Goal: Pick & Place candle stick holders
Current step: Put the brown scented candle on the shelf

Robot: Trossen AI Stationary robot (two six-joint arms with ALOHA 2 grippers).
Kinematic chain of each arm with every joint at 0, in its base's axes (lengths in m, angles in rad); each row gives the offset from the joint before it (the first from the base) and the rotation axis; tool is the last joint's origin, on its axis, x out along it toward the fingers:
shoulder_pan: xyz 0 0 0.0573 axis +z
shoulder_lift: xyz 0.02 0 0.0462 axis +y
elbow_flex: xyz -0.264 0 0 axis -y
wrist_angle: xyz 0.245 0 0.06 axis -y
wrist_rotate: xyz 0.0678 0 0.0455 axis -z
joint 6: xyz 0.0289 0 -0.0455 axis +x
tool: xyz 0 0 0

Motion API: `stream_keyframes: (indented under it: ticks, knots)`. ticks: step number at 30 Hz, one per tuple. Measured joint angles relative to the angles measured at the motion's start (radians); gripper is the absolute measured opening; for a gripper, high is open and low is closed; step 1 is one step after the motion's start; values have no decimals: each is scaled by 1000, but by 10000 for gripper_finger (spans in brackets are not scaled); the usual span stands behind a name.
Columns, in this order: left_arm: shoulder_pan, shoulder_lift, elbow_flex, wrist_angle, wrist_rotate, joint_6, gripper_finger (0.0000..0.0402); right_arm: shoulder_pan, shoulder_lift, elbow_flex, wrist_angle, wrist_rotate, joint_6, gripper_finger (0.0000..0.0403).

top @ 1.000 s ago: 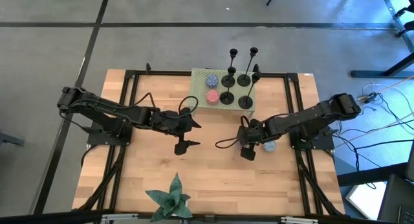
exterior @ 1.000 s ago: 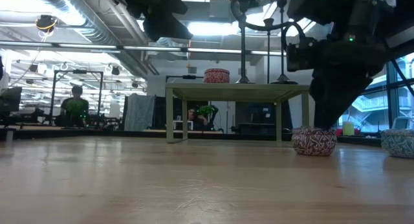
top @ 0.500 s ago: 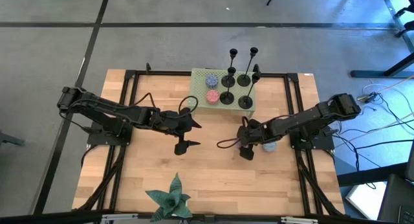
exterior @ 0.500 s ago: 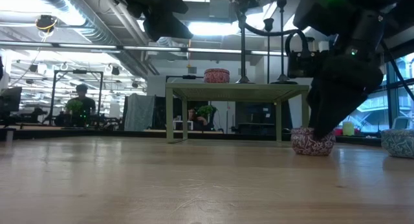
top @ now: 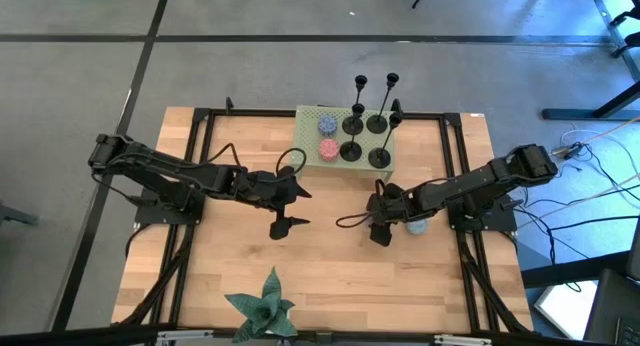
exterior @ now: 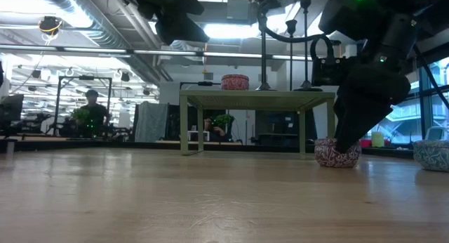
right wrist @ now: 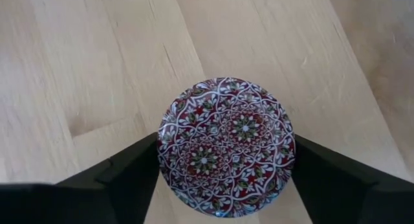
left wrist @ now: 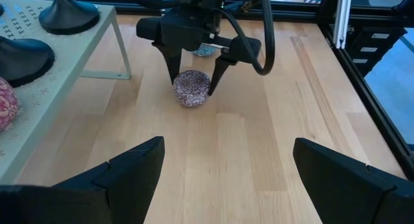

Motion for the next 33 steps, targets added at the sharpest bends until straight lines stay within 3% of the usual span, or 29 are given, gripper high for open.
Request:
stream_keyframes:
  ticks: [4,14,20,25,33]
  knots:
    - [0,18,0,0,0,-13,340,0,-1,0,2,-1,25,290]
    - [-6,95,0,1,1,-268,340,0,0,0,113,-2,49,316]
    - [-7,104,0,-6,5,-392,340,1,0,0,230,-1,43,301]
    - [-7,104,0,-7,7,-506,340,13,0,2,399,-1,-48,299]
    - [-1,96,0,-56,34,-522,340,42,0,132,390,125,-206,305]
